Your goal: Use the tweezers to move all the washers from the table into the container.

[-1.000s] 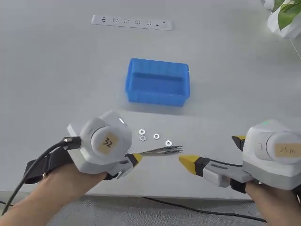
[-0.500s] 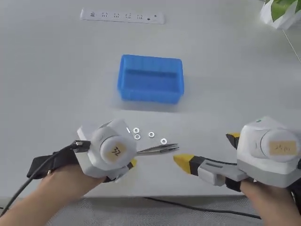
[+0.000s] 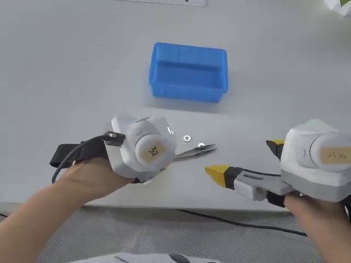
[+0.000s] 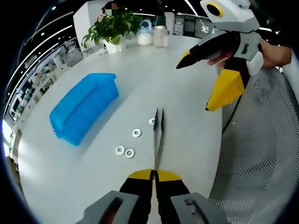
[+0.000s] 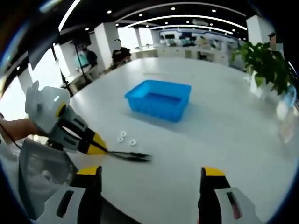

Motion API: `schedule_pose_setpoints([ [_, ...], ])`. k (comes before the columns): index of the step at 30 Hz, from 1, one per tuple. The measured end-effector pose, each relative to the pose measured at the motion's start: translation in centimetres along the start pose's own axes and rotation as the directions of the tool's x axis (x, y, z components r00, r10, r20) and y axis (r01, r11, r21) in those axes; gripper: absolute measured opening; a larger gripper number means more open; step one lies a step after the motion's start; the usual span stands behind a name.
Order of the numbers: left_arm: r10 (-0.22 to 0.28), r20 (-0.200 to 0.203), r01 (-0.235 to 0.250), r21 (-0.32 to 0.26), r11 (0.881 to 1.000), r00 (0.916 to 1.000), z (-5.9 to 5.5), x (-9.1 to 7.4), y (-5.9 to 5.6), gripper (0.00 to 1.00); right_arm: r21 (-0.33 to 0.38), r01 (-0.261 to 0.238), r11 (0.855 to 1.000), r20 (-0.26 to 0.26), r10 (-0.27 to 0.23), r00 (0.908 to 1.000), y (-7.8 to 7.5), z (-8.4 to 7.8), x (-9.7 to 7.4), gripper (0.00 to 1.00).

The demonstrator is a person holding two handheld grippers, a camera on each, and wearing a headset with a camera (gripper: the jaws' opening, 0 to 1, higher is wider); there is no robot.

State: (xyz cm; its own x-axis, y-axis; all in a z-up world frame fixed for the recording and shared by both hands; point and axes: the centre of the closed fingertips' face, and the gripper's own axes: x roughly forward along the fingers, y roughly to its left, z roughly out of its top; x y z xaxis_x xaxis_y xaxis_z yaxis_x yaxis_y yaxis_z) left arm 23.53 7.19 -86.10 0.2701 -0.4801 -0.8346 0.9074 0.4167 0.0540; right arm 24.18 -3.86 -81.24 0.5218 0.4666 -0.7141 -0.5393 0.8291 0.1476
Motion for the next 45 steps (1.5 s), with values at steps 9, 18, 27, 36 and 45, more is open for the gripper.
schedule_pose_setpoints([
  [9, -0.003, 0.034, 0.001, 0.042, 0.999, 0.9994, 1.1, -1.9, -0.1, 0.00, -0.073, -0.060, 0.996, -0.013, 0.059, 0.9982, 1.6, 0.7, 1.4, 0.79],
  [18, 0.009, 0.063, -0.014, 0.081, 0.997, 0.9980, 3.0, -3.7, -0.6, 0.00, -0.245, -0.125, 0.961, -0.073, 0.111, 0.9912, 2.8, 0.5, 4.3, 0.53],
  [27, 0.008, 0.104, -0.019, 0.111, 0.994, 0.9945, 5.2, -5.1, -1.4, 0.00, -0.330, -0.171, 0.928, -0.073, 0.155, 0.9852, 4.3, 1.1, 5.2, 0.27],
  [36, 0.012, 0.173, -0.039, 0.150, 0.988, 0.9848, 7.6, -6.6, -2.1, 0.00, -0.371, -0.200, 0.907, -0.069, 0.188, 0.9798, 5.6, 1.7, 4.3, 0.15],
  [45, 0.031, 0.168, -0.051, 0.120, 0.991, 0.9854, 7.0, -9.2, -1.7, 0.00, -0.323, -0.320, 0.890, -0.054, 0.320, 0.9457, 9.0, 3.1, 4.4, 0.12],
])
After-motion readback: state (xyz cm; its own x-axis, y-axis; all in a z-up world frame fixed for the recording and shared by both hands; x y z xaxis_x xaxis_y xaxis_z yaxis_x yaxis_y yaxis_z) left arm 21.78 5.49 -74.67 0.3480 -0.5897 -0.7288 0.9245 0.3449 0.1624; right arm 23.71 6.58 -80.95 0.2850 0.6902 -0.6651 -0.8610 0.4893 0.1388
